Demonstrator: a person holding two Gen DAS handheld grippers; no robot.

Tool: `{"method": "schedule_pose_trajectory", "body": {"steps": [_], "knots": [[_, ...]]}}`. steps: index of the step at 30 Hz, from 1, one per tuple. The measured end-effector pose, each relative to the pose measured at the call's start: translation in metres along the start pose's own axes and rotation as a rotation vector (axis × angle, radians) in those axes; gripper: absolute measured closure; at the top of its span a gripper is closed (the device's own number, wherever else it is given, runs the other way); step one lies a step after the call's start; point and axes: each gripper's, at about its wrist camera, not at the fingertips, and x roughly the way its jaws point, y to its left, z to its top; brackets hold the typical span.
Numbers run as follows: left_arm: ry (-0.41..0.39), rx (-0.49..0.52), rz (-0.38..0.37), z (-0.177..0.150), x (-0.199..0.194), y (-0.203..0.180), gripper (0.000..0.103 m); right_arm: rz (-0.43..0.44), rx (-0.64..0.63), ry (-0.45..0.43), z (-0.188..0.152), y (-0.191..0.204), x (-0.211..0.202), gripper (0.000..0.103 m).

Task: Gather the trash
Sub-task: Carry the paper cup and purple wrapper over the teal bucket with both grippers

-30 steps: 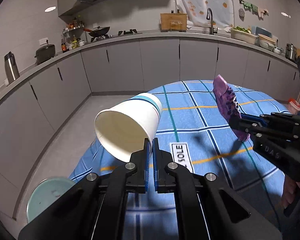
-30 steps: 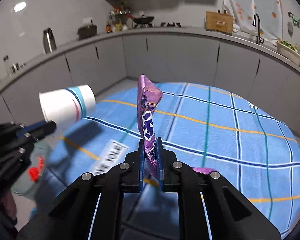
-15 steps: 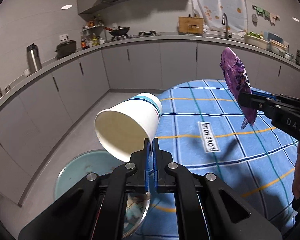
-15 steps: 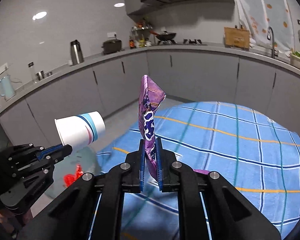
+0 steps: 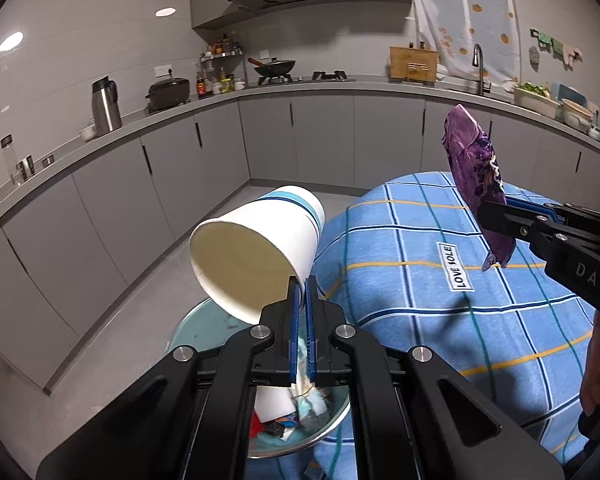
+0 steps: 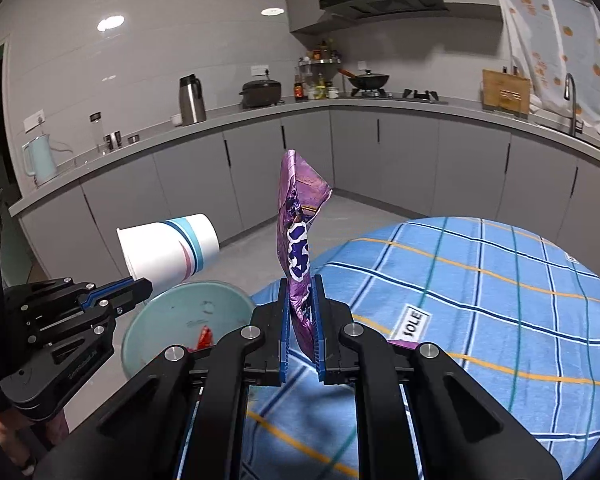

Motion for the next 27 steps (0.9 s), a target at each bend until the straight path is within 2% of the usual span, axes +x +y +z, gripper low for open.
{"method": "schedule_pose_trajectory", "body": {"steps": [27], "knots": [[-0.015, -0.091, 0.085, -0.010, -0.016, 0.055, 0.099, 0.085, -0.073, -0.012, 0.015, 0.052, 0.016, 0.092]]}}
